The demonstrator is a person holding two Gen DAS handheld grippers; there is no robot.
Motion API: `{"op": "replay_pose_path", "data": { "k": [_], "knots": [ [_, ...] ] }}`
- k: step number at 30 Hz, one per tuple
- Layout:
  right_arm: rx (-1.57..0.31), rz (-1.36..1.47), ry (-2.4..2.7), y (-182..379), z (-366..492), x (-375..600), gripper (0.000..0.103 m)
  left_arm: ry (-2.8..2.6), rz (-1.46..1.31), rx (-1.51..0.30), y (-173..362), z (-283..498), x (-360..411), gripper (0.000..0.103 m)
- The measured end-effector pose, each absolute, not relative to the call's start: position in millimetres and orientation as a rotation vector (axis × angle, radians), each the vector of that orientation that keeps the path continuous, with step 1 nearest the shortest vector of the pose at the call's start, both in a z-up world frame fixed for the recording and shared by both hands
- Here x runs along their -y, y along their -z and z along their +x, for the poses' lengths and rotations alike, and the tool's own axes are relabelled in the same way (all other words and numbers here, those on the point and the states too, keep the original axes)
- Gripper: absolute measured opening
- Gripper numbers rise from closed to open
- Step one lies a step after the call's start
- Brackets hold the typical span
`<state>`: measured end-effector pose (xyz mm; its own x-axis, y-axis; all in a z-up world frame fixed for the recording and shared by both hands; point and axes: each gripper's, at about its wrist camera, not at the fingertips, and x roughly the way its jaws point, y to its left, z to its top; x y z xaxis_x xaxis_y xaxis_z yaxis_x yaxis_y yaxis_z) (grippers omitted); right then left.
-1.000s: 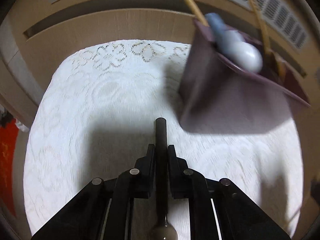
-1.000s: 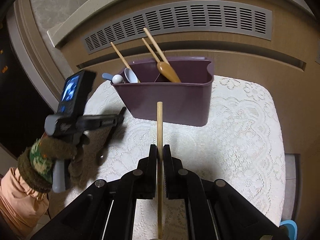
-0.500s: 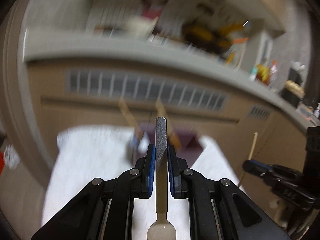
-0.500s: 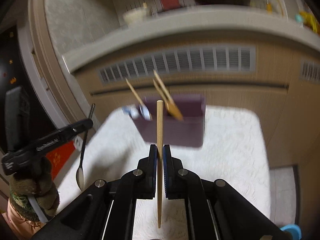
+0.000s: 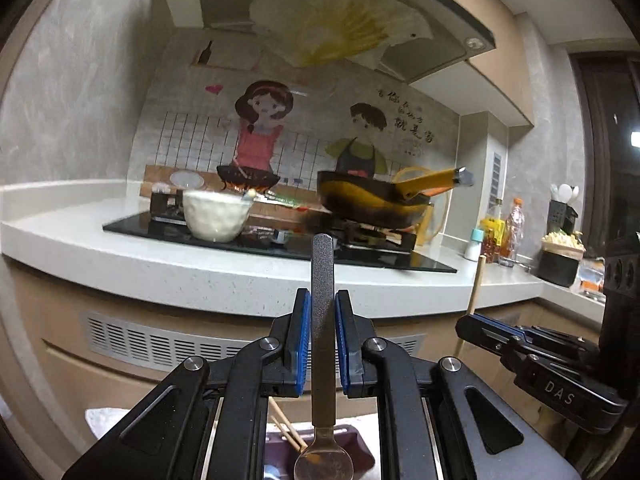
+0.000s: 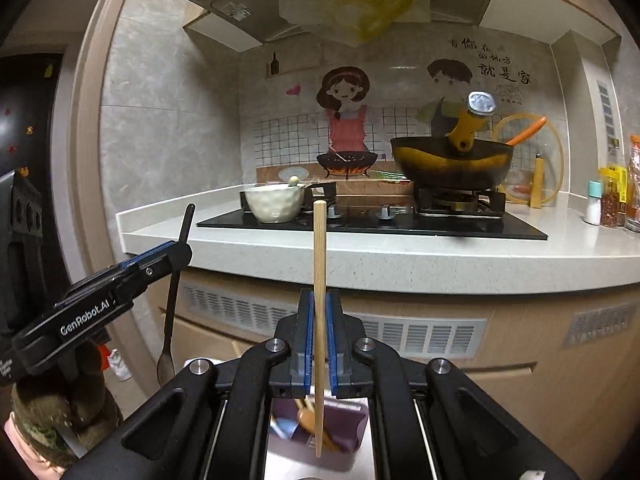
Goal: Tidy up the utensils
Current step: 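Raise the chopstick and spoon upright above the purple holder, then lower both utensils into the purple holder and open both tools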
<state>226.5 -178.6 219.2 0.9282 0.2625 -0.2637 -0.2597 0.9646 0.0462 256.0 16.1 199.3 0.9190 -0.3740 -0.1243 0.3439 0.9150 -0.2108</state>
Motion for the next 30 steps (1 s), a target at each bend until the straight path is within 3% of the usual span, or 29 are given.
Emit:
{"op": "replay_pose_path", "data": {
  "k": [20,25,27,29,30],
  "knots": [
    [-0.573,-0.019,-0.275,-68,349,153,0.007,0.351,-0.220,-0.430,-16,373,-11,0.012],
    [-0.662,-0.012,-0.288,-31,355,147,0.007,0.330,-0.211,-0.419,-4,356,-12,0.016],
    [-0.683,-0.008,-0.297,-21,351,147,0.007,0.322,-0.195,-0.433,-6,350,-10,0.024],
    [-0.722,0.002,-0.322,-15,349,146,0.016,0.310,-0.189,-0.432,-11,342,-11,0.034],
    [-0.737,0.009,-0.332,-13,346,146,0.029,0.302,-0.189,-0.431,-15,336,-14,0.037]
  ]
}}
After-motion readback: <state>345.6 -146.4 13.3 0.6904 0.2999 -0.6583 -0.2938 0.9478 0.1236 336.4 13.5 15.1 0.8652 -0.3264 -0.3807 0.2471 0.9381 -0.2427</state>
